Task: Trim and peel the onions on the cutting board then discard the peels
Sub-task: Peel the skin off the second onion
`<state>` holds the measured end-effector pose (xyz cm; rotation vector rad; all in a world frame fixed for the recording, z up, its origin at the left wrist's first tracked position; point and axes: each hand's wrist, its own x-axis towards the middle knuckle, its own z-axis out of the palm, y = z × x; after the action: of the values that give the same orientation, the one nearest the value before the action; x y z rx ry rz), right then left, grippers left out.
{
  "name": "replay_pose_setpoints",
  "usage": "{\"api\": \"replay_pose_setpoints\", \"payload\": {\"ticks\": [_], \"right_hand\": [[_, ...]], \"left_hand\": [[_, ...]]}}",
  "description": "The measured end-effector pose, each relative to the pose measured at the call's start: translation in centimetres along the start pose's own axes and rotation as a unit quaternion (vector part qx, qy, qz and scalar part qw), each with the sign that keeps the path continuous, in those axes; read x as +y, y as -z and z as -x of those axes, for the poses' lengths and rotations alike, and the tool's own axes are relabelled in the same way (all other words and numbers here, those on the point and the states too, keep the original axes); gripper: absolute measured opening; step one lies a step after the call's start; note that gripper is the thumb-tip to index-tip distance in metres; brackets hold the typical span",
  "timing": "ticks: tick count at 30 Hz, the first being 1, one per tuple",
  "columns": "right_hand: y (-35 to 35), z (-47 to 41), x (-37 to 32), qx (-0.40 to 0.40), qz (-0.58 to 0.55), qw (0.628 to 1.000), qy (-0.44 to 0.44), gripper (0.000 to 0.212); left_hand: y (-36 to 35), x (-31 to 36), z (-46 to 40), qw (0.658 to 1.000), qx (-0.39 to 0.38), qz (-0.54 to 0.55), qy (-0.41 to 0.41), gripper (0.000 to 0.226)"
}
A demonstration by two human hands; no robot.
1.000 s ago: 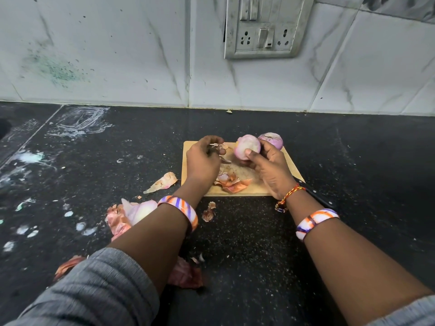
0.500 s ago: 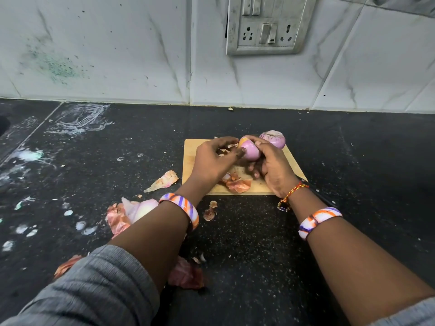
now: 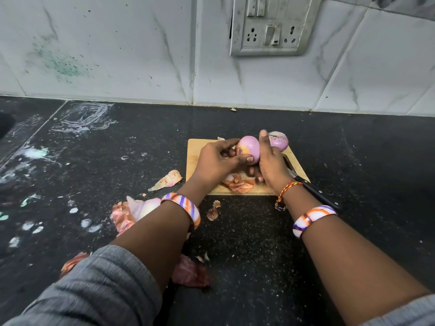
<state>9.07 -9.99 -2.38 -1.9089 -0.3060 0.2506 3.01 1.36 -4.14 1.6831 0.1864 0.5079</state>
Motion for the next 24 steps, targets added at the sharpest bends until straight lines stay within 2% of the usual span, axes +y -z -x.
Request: {"api": "replay_pose_setpoints", "payload": {"ticks": [3,7,9,11,14,15,16,17,19,21,24], "right_hand": [[0.0,-0.3,0.0,-0.010,-0.032,0.999,-0.024,0.075],[0.5,-0.1,-0.2,-0.041,-0.126,0.990,-0.053,0.074],[0.8,0.0,-0.2,-0.055,-0.219,0.973,-0.054,0.069],[1.4,0.5,-0.4,-0.069,-0.342,0.936,-0.055,0.061],[2.3,1.4,-1.0,-0.075,-0.526,0.846,-0.037,0.038],[2.7,1.6,-1.3,-0.068,-0.555,0.829,-0.020,0.033],[3.1,1.6,-1.7,-0.060,-0.555,0.830,-0.008,0.028],[3.6,1.6,-2.3,-0.054,-0.534,0.844,-0.003,0.023],[4.5,1.4,-3.2,-0.045,-0.486,0.873,0.000,0.026],[5.2,1.2,-3.9,-0.044,-0.476,0.878,-0.010,0.024],[5.6,0.9,-4.1,-0.041,-0.448,0.893,-0.026,0.020]], "left_hand": [[0.1,0.0,0.1,0.999,0.013,0.029,0.006,0.045],[0.3,0.2,0.0,0.990,0.108,0.082,0.024,0.011],[0.4,0.3,-0.1,0.980,0.152,0.112,0.060,0.016],[0.5,0.5,-0.5,0.970,0.178,0.134,0.094,0.025],[0.8,1.0,-1.0,0.968,0.219,0.085,0.088,0.029],[0.9,1.4,-1.2,0.969,0.234,0.052,0.068,0.029],[1.1,1.6,-1.4,0.969,0.244,0.007,0.046,0.028],[1.5,1.8,-1.5,0.969,0.243,-0.045,0.025,0.028],[2.0,1.9,-2.0,0.967,0.196,-0.161,0.000,0.031],[2.2,1.3,-2.8,0.954,0.118,-0.274,-0.022,0.032],[2.1,-0.6,-4.0,0.920,0.021,-0.387,-0.055,0.038]]}}
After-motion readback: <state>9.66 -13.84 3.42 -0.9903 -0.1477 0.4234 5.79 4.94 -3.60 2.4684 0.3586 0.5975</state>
